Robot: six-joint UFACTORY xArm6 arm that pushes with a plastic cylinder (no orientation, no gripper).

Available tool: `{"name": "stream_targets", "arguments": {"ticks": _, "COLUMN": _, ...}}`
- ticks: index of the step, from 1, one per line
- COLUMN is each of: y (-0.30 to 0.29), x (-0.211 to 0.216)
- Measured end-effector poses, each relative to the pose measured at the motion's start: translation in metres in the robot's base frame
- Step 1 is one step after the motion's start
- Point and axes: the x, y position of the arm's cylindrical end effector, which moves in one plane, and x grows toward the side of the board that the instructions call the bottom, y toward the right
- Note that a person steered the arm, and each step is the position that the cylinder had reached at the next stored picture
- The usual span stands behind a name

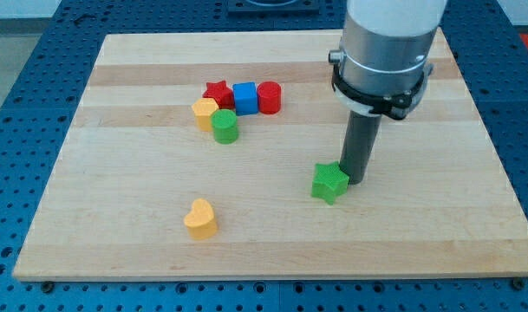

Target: Push the green star closer to the green circle

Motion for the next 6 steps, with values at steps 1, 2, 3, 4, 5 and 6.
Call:
{"name": "stream_targets", "arguments": {"ticks": 1, "y": 0.000, "x": 0.012}}
{"name": "stream_targets", "arguments": {"ticks": 2, "y": 0.000, "x": 0.032}}
{"name": "stream_targets", "arguments": {"ticks": 3, "y": -0.002, "x": 0.045}}
{"name": "stream_targets", "arguments": {"ticks": 4, "y": -0.025, "x": 0.042}}
{"name": "stream_targets", "arguments": {"ticks": 5, "y": -0.042, "x": 0.018}}
{"name": "stream_targets", "arguments": {"ticks": 6, "y": -0.050, "x": -0.016}}
